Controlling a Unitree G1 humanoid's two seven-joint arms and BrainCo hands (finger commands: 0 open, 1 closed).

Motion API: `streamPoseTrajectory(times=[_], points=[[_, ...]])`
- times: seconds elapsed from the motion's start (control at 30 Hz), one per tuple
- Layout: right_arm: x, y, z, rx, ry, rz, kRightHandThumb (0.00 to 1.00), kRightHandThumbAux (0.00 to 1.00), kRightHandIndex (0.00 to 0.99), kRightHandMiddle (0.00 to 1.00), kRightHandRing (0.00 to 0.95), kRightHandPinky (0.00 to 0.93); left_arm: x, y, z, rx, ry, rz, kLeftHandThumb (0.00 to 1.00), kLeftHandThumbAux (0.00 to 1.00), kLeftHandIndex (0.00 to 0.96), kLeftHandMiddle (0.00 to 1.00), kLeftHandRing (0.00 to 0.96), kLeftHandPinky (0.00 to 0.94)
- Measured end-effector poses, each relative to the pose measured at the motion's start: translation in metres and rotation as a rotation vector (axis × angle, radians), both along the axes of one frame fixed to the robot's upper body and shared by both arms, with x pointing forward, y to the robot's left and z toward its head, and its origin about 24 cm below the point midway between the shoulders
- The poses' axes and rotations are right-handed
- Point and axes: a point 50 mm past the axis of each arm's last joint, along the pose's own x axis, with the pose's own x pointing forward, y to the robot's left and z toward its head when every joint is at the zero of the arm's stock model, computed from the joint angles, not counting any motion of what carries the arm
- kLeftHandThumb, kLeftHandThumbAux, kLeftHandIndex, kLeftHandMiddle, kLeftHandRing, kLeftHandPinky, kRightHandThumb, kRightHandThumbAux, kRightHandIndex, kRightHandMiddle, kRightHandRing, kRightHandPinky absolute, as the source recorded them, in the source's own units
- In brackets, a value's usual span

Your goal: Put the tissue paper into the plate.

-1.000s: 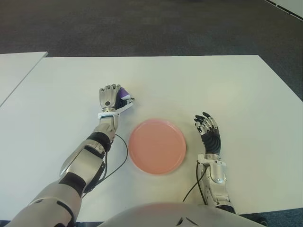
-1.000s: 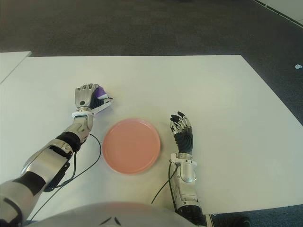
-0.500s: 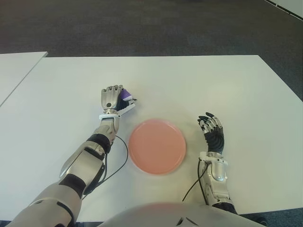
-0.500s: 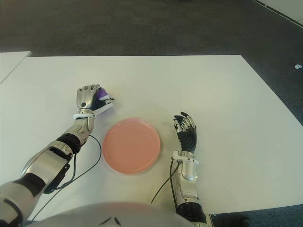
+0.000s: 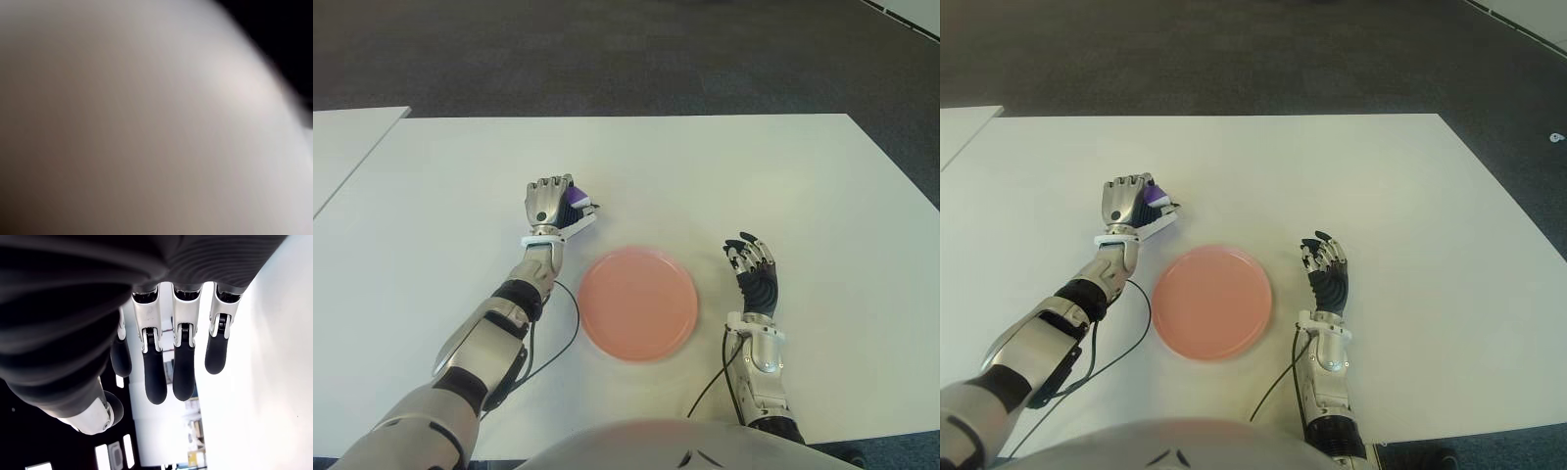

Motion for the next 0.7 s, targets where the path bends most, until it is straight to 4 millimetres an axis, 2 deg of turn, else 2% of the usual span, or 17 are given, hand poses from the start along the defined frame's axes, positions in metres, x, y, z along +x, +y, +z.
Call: streamPoseTrajectory(times=[0.3,0.7], points=[[0.004,0.002,0.0,0.002,-0.004,0.005,0.323,0.742,0.275,0.431,0.397,0.318,-0.003,-0.002,0.02,0.004,-0.098,-0.027,0.755,0.694,0.444,0.894,0.886,0.852],[0.006,0.002,0.0,0.003,-0.005,0.007,0.356,0.753,0.273,0.431,0.395,0.299,-0.004,0.004,0.063,-0.011,-0.213,-0.071,0.757,0.693,0.445,0.872,0.868,0.834]])
